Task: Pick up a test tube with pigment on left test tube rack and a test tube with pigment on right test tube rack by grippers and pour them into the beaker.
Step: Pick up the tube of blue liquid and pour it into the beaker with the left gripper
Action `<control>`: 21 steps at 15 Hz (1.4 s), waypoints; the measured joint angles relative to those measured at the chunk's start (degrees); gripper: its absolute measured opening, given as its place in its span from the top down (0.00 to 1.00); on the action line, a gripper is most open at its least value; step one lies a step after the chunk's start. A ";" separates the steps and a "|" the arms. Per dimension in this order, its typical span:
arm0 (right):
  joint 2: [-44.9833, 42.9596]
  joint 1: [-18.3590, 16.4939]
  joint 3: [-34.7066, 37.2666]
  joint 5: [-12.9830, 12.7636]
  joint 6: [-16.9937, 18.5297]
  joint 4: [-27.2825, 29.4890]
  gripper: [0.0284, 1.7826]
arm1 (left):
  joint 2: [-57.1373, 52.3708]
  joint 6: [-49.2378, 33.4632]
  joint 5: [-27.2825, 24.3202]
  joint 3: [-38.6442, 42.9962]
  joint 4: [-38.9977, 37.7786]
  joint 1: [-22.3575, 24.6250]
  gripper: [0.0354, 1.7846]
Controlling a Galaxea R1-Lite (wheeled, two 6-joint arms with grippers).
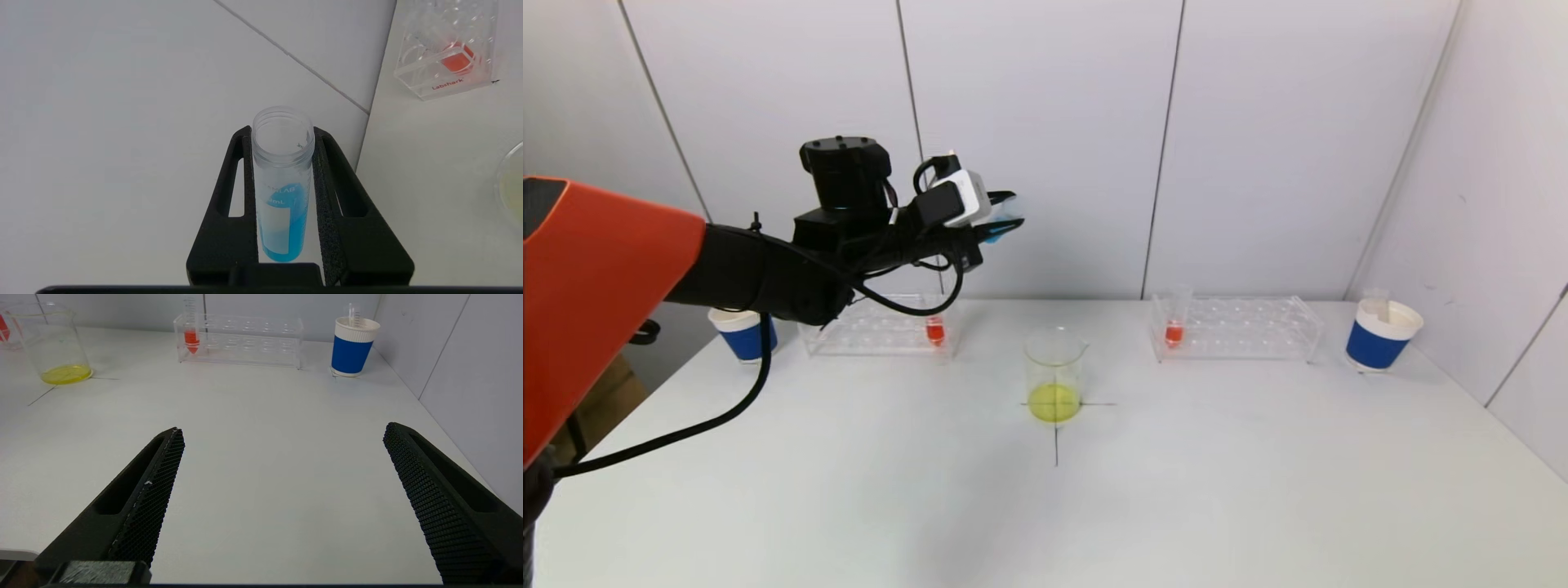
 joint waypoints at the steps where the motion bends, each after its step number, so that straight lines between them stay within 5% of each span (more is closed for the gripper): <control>1: 0.00 0.00 0.00 0.00 0.00 -0.02 0.01 | 0.24 1.13 -0.88 0.09 -0.06 -0.15 0.78; 21: 0.00 0.00 0.00 -0.02 0.02 0.00 0.01 | 2.97 12.51 -4.92 9.70 -13.09 -2.76 0.78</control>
